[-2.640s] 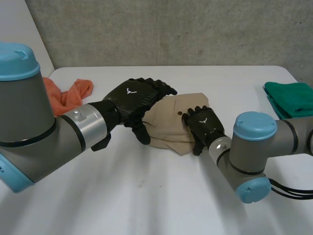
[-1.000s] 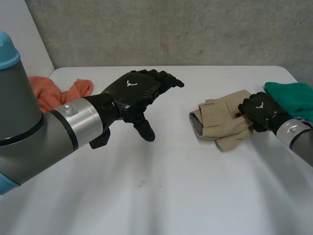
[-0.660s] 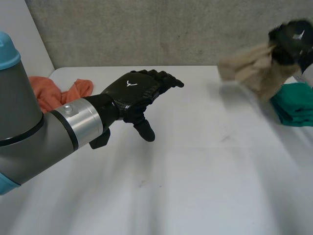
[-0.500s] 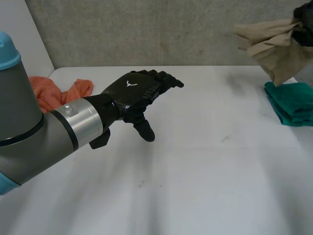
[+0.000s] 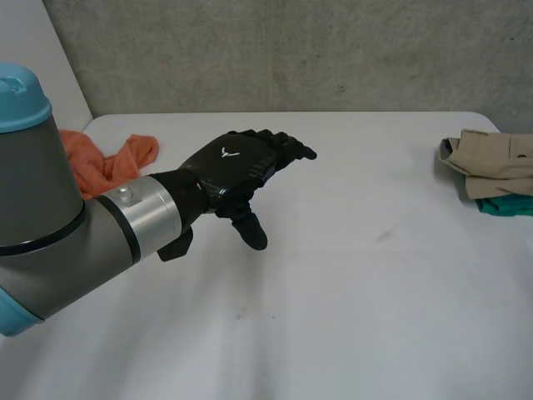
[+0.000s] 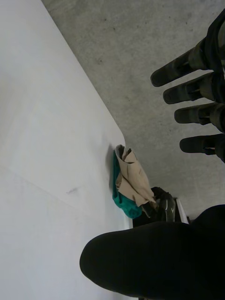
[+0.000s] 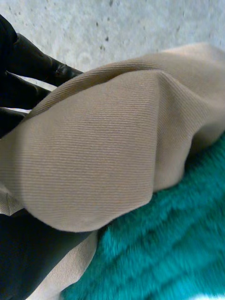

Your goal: Fold the laundry.

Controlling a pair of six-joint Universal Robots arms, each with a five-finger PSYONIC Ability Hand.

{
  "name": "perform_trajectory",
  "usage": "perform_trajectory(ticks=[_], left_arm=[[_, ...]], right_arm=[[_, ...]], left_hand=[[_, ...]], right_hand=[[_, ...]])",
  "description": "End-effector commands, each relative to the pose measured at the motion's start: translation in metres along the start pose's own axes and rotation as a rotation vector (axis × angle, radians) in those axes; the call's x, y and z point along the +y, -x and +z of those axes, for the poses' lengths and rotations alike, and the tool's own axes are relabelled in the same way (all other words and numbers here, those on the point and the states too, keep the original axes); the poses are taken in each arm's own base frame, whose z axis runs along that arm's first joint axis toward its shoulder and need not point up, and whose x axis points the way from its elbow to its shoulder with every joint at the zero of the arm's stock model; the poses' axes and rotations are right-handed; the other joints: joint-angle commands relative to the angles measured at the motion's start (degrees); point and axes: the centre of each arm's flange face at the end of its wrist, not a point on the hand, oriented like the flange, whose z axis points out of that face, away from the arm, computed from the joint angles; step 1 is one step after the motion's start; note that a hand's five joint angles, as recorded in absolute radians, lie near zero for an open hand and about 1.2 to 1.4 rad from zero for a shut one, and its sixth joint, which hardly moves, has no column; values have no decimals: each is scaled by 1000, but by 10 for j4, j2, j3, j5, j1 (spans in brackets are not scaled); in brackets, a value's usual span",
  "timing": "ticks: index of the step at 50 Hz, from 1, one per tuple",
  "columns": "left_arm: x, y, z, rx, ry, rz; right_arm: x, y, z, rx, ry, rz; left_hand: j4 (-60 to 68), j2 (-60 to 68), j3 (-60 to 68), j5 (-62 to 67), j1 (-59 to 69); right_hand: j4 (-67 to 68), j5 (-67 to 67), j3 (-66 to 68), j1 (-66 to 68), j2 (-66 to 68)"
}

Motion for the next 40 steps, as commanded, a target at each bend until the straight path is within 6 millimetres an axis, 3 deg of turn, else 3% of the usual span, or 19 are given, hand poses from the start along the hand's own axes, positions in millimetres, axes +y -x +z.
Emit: perform_trajectory(ticks=[1, 6, 8, 12, 13, 16, 24, 30, 33, 34, 35, 38, 40], left_arm=[[1, -1, 1, 4, 2, 0], [2, -2, 1, 6, 6, -4], [2, -2, 1, 6, 6, -4], [2, -3, 1, 7, 5, -3], [1, -2, 1, 7, 3, -2], [1, -2, 1, 7, 3, -10], [1, -2, 1, 7, 3, -21], [-2, -2, 0, 4, -6, -16], [-5, -1, -1, 1, -14, -13], [-6, -1, -2, -1, -18, -12], [-6, -1, -2, -1, -18, -11], [-9, 1, -2, -7, -25, -9], [-10, 2, -3, -12, -31, -6]], right_arm=[[-2, -8, -15, -32, 4, 7], [-2, -24, -23, 48, 14, -5], [-4, -29, -24, 83, 19, -5], [-14, -43, -26, 211, 35, -11], [-17, -47, -27, 254, 48, -10], [-24, -47, -28, 288, 70, 4], [-71, -33, -29, 289, 167, -41], [-136, -42, -36, 560, 310, -245], [-178, -32, -24, 689, 329, -404], [-188, -26, -19, 711, 321, -430], [-212, -11, -6, 738, 283, -484], [-245, 19, 15, 739, 186, -515], [-266, 57, 33, 674, 110, -498]], left_hand=[[-18, -17, -23, -27, -9], [-18, -17, -23, -27, -9], [-18, -17, -23, -27, -9], [-18, -17, -23, -27, -9], [-18, -17, -23, -27, -9], [-18, -17, -23, -27, -9], [-18, -17, -23, -27, -9], [-18, -17, -23, -27, -9], [-18, -17, -23, -27, -9], [-18, -17, -23, -27, -9], [-18, -17, -23, -27, -9], [-18, -17, -23, -27, -9], [-18, -17, -23, -27, -9]], right_hand=[[113, 152, 133, 287, 125], [113, 152, 133, 287, 125], [34, 72, 53, 208, 45], [-326, -287, -306, -152, -314], [-557, -518, -537, -383, -545], [-587, -548, -567, -413, -575], [-587, -548, -567, -413, -575], [-587, -548, -567, -413, -575], [-587, -548, -567, -413, -575], [-587, -548, -567, -413, -575], [-587, -548, -567, -413, -575], [-587, -548, -567, -413, -575], [-587, -548, -567, -413, -575]])
